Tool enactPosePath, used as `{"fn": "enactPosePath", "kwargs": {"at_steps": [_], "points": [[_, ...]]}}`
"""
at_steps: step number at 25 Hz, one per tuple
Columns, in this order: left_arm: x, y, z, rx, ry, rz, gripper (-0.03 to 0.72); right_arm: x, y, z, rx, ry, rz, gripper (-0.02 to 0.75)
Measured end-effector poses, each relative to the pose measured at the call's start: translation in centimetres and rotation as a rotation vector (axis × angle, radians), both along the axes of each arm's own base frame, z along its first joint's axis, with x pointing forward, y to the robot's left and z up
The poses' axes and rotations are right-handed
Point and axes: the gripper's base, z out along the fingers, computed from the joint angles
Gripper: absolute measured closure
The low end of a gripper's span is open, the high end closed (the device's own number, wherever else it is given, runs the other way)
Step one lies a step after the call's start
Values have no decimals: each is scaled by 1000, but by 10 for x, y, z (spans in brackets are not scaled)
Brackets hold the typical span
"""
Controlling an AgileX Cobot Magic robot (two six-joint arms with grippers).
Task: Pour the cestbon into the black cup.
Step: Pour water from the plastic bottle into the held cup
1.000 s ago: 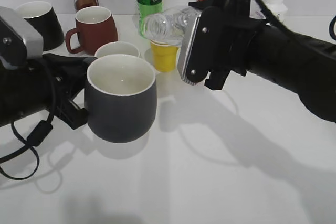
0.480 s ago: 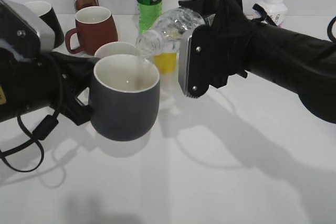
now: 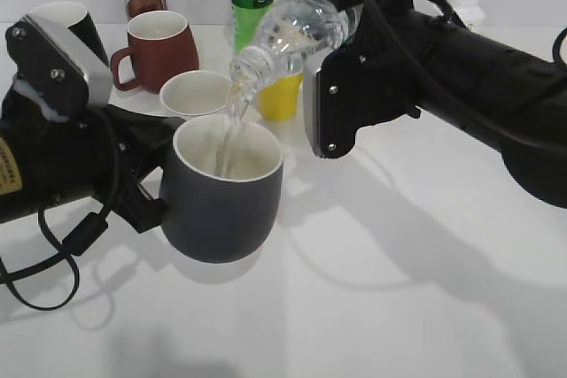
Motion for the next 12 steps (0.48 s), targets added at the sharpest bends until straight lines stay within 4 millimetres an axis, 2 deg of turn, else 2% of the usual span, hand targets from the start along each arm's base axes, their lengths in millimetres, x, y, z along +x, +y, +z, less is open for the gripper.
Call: {"fn": "enactPosePath", "kwargs": {"at_steps": [7, 12], "points": [[0, 0, 0, -1, -1, 0, 648, 0, 0, 3, 17, -30, -4, 256], [1, 0, 3, -34, -14, 9, 648, -3, 4, -5, 119, 167, 43, 256]]}}
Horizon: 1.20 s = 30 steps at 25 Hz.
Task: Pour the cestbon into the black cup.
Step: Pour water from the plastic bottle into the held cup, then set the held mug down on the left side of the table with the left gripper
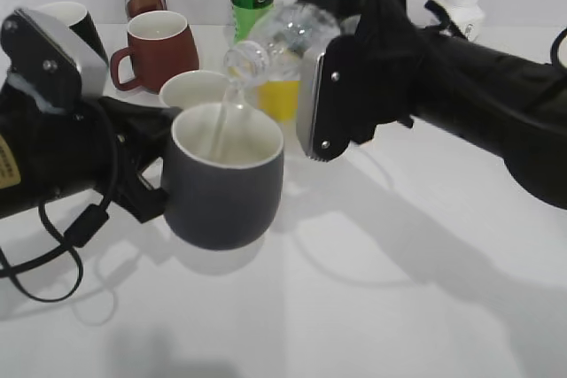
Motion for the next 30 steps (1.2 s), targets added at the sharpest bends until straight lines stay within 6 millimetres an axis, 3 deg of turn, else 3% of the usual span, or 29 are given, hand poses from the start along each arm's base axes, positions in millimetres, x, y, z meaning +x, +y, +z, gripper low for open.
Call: {"fn": "enactPosePath", "kwargs": {"at_steps": [6, 8, 12, 14, 20, 23, 26, 30], "points": [[10, -1, 14, -58, -50, 34, 648, -7, 7, -3, 276, 308, 64, 256], [15, 1, 19, -73, -69, 52, 648, -6, 3, 2, 465, 437, 3, 256], [27, 18, 23, -90, -100, 130, 648, 4, -24, 22, 870, 550, -227, 256], [36, 34, 25, -104, -114, 202, 648, 9, -37, 25, 972, 590, -314, 256], [63, 97, 28, -163, -205, 461, 648, 15, -54, 11, 992, 726, -442, 256], [76, 123, 13, -177, -223, 556, 648, 22, -61, 5, 1048, 765, -477, 256], [86, 136, -9, -172, -193, 601, 648, 29, -65, -7, 1058, 797, -499, 256], [94, 135, -36, -160, -153, 580, 648, 35, -63, -25, 1034, 838, -528, 256]]}}
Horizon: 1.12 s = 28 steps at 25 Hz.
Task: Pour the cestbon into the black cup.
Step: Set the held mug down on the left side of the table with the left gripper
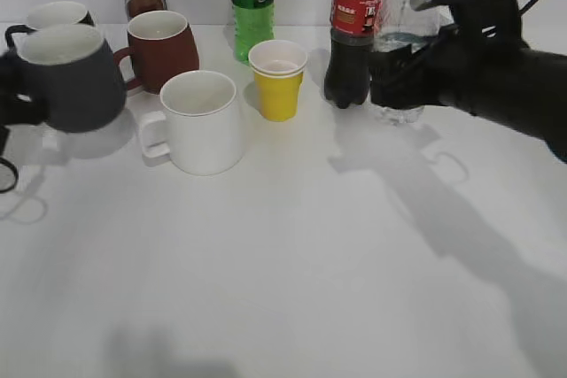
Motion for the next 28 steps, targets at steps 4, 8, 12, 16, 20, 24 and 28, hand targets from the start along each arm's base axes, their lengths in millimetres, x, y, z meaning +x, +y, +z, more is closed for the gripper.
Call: {"fn": "enactPosePath", "kwargs": {"at_steps": [4, 8, 12, 16, 20, 24, 28], "points": [[4, -2, -25, -4, 32, -23, 648, 2, 1, -9, 1, 22, -3, 256], [6, -2, -44, 26, 78, -28, 648, 3, 1, -8, 31, 26, -13, 256], [6, -2, -52, 23, 80, -30, 648, 3, 1, -8, 40, 27, -16, 256], [2, -2, -53, 19, 80, -30, 646, 3, 1, -8, 41, 27, -16, 256], [-8, -3, -56, 9, 84, -31, 627, 3, 1, -8, 44, 28, -17, 256], [-12, -3, -57, -1, 80, -31, 565, 3, 1, -8, 51, 29, -20, 256], [-19, -3, -60, -3, 98, -29, 488, 3, 1, -8, 54, 31, -21, 256]]}}
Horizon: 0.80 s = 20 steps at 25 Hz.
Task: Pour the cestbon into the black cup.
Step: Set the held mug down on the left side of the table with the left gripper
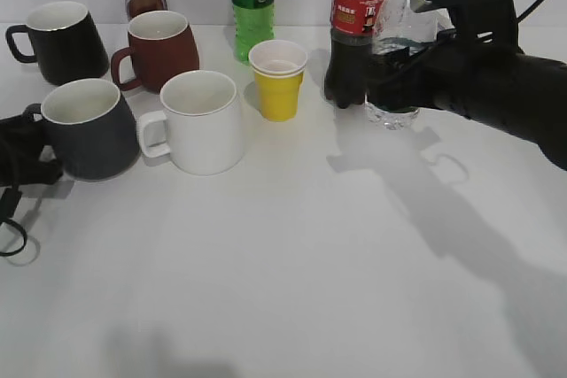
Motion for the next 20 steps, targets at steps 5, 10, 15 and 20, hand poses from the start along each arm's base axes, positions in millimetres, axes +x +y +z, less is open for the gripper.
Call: {"fn": "enactPosePath", "kwargs": {"at_steps": [5, 10, 15, 20], "points": [[-10, 0, -1, -3, 18, 4, 447, 0, 0, 0, 3, 1, -1, 256], [-23, 0, -2, -3, 45, 5, 435, -1, -1, -2, 22, -2, -11, 256], [-33, 1, 3, -2, 44, 7, 420, -8, -6, -29, 24, 32, -34, 256], [-39, 1, 11, -3, 22, 7, 419, -16, -12, -52, 14, 62, -50, 256]]}}
